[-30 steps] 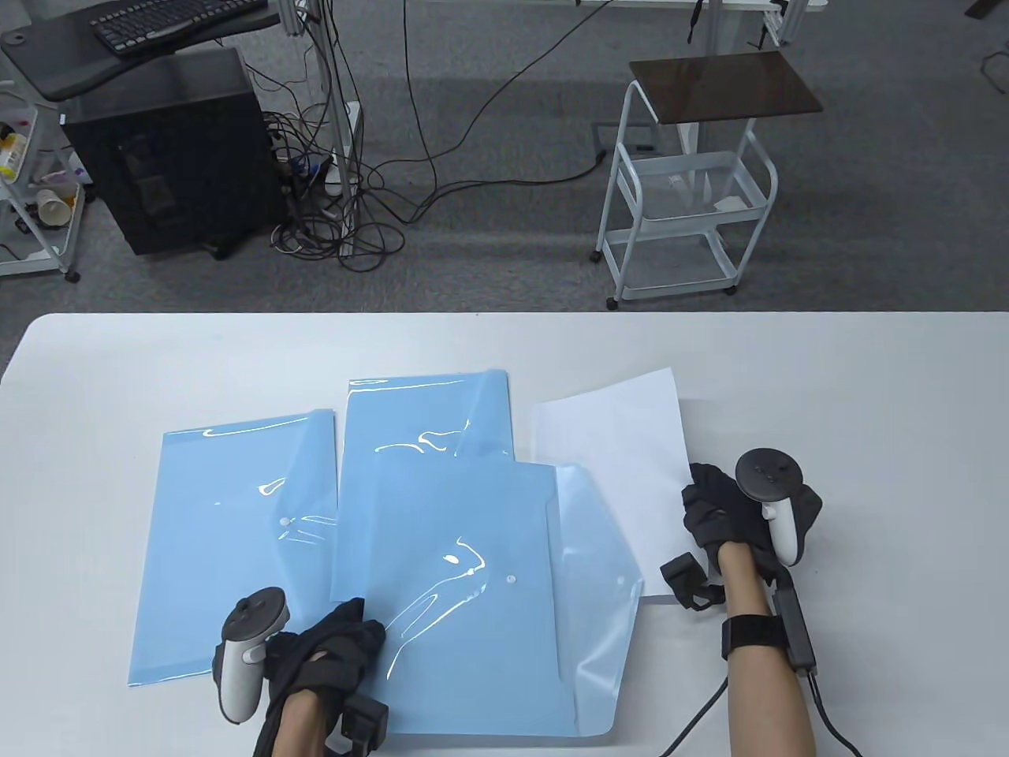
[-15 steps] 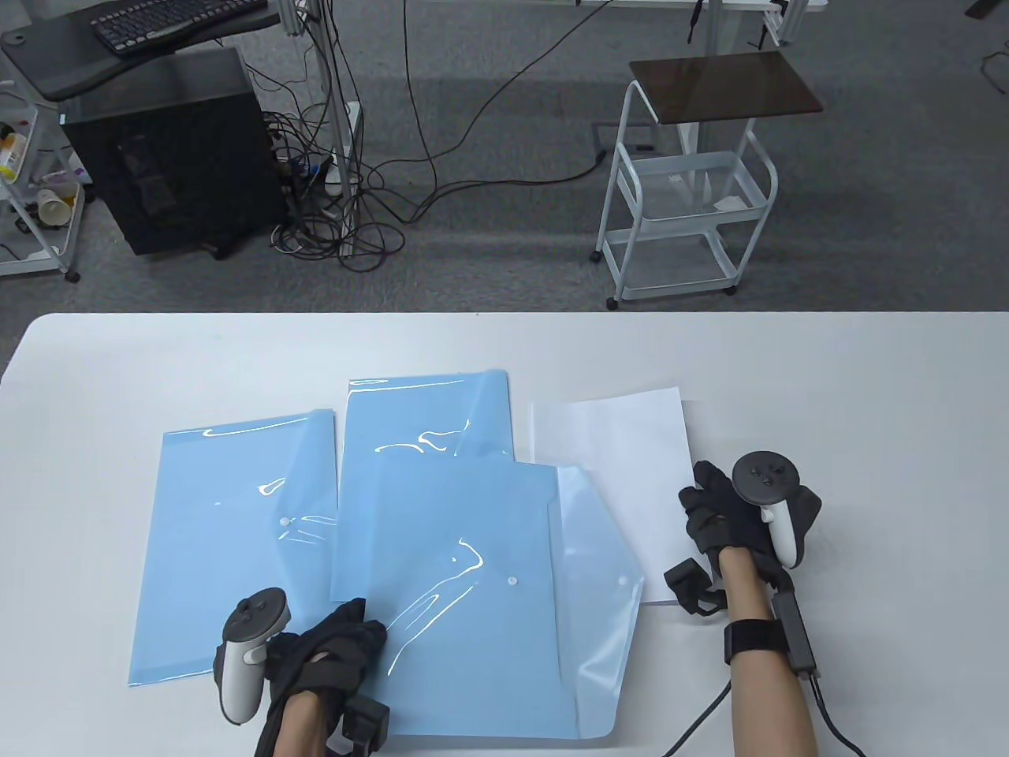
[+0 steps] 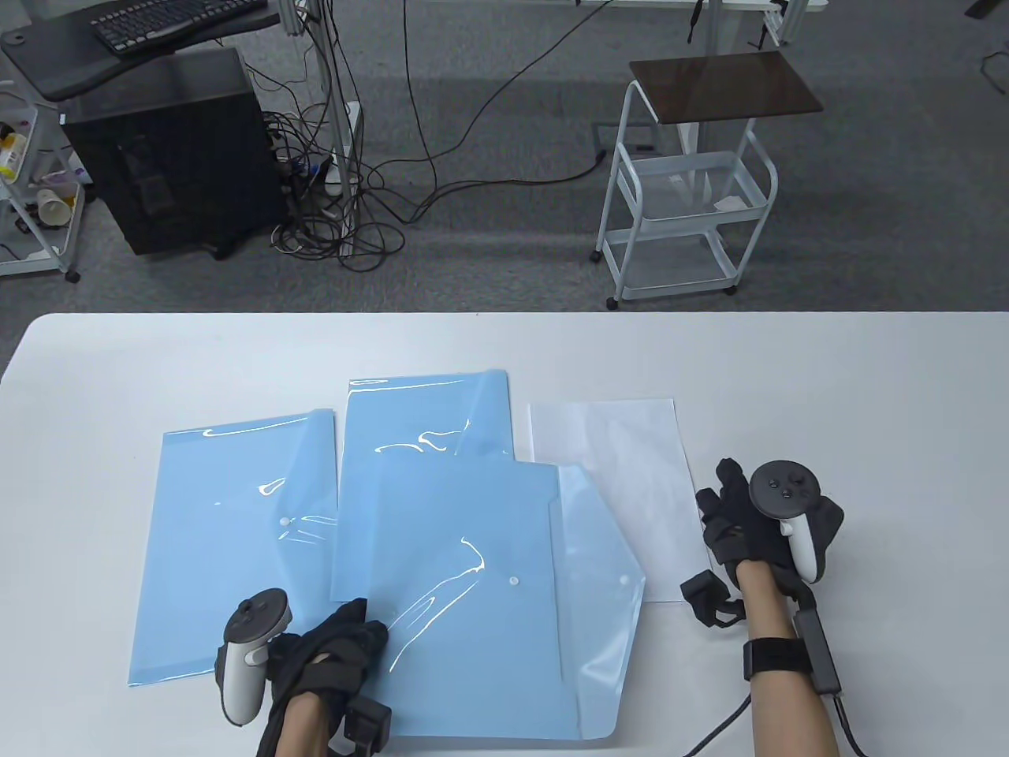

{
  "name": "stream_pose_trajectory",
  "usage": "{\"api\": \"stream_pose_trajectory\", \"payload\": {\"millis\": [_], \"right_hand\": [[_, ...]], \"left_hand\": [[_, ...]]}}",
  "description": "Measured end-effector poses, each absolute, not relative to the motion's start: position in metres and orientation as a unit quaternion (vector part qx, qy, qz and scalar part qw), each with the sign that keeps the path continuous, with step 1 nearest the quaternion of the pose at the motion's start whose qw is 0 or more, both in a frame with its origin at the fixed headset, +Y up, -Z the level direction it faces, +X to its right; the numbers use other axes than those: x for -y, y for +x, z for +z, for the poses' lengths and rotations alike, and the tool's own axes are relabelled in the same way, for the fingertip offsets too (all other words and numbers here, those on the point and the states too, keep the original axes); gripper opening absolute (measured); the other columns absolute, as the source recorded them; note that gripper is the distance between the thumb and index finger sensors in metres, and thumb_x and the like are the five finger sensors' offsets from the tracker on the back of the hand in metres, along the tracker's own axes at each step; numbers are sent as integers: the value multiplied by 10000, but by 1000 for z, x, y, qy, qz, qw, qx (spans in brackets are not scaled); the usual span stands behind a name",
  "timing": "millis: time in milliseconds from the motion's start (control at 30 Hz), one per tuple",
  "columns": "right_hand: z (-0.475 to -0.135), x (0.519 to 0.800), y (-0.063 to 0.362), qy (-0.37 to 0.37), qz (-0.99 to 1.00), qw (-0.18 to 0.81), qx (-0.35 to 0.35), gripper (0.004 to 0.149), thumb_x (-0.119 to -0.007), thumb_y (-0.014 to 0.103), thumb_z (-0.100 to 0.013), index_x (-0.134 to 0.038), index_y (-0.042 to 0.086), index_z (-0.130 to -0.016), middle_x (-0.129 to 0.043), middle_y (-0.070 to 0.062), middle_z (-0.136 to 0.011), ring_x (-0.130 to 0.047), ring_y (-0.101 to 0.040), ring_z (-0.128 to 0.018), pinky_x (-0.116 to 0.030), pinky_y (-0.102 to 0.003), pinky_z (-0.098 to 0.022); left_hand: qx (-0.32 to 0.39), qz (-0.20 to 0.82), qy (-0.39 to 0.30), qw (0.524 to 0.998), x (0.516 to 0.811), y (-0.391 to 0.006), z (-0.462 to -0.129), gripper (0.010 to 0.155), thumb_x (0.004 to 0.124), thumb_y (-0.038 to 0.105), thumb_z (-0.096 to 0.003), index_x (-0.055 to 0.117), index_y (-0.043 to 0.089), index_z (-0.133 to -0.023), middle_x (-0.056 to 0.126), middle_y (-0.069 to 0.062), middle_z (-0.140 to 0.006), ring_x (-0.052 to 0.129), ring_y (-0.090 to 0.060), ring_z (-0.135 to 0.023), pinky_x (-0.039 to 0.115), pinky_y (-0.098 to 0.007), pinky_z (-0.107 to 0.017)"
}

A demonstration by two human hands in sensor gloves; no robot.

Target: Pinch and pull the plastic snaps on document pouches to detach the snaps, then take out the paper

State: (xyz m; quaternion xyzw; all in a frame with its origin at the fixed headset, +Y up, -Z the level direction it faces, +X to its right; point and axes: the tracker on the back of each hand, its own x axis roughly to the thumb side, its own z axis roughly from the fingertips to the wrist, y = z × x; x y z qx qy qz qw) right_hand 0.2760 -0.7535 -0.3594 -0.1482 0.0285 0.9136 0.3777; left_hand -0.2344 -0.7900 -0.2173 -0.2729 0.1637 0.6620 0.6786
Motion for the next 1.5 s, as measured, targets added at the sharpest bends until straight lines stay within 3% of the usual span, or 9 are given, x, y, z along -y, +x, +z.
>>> {"api": "stream_pose_trajectory", "payload": {"millis": [167, 300, 433, 667, 833, 967, 1233, 1500], "right_hand": [[-339, 745, 270, -113, 909, 400, -29, 806, -727, 470, -547, -422, -15, -1113, -439, -455, -1114, -544, -735, -873, -586, -795, -516], [-325, 742, 260, -74, 891, 444, -58, 878, -697, 535, -546, -373, -49, -1115, -391, -490, -1104, -502, -750, -874, -560, -803, -520], [-307, 740, 244, -39, 886, 455, -74, 886, -701, 534, -547, -379, -76, -1102, -479, -509, -1072, -682, -684, -835, -647, -739, -521], [-286, 753, 215, -31, 848, 513, -133, 876, -724, 490, -558, -435, -181, -1042, -740, -469, -953, -947, -551, -654, -828, -629, -410], [-280, 761, 197, -37, 834, 534, -131, 758, -718, 432, -569, -555, -164, -1008, -902, -354, -861, -1028, -454, -560, -875, -572, -354], [-278, 759, 179, -10, 831, 537, -144, 629, -672, 371, -581, -645, -105, -992, -919, -330, -862, -1024, -461, -580, -868, -581, -368], [-273, 755, 131, 74, 867, 464, -164, 600, -631, 335, -575, -629, -55, -1031, -772, -404, -981, -893, -570, -730, -802, -655, -427], [-275, 753, 92, 155, 930, 284, -176, 607, -649, 270, -561, -513, 16, -1096, -510, -429, -1114, -593, -675, -889, -608, -739, -553]], "left_hand": [[-157, 668, -270, 676, 790, -234, -218, 492, 643, 187, -580, 542, 93, -1052, 848, -85, -909, 1041, -230, -562, 907, -358, -422], [-153, 671, -266, 675, 789, -233, -217, 490, 643, 187, -580, 543, 98, -1052, 847, -82, -911, 1040, -230, -565, 906, -360, -425], [-144, 668, -266, 679, 788, -232, -218, 491, 642, 186, -579, 542, 104, -1052, 845, -76, -916, 1036, -240, -581, 901, -373, -438], [-145, 668, -264, 681, 788, -232, -218, 492, 644, 183, -577, 539, 119, -1054, 844, -73, -920, 1032, -252, -597, 898, -388, -450], [-154, 657, -266, 689, 790, -232, -218, 489, 647, 179, -576, 545, 134, -1052, 846, -75, -925, 1029, -276, -626, 891, -417, -471], [-164, 645, -268, 697, 794, -233, -219, 487, 648, 177, -576, 548, 145, -1051, 846, -77, -927, 1024, -287, -643, 886, -429, -484], [-174, 637, -271, 700, 797, -233, -219, 485, 647, 175, -577, 548, 158, -1051, 843, -80, -932, 1021, -295, -661, 885, -438, -492], [-180, 621, -277, 711, 799, -231, -220, 484, 649, 176, -577, 548, 160, -1051, 843, -81, -935, 1020, -301, -669, 885, -441, -494]]}}
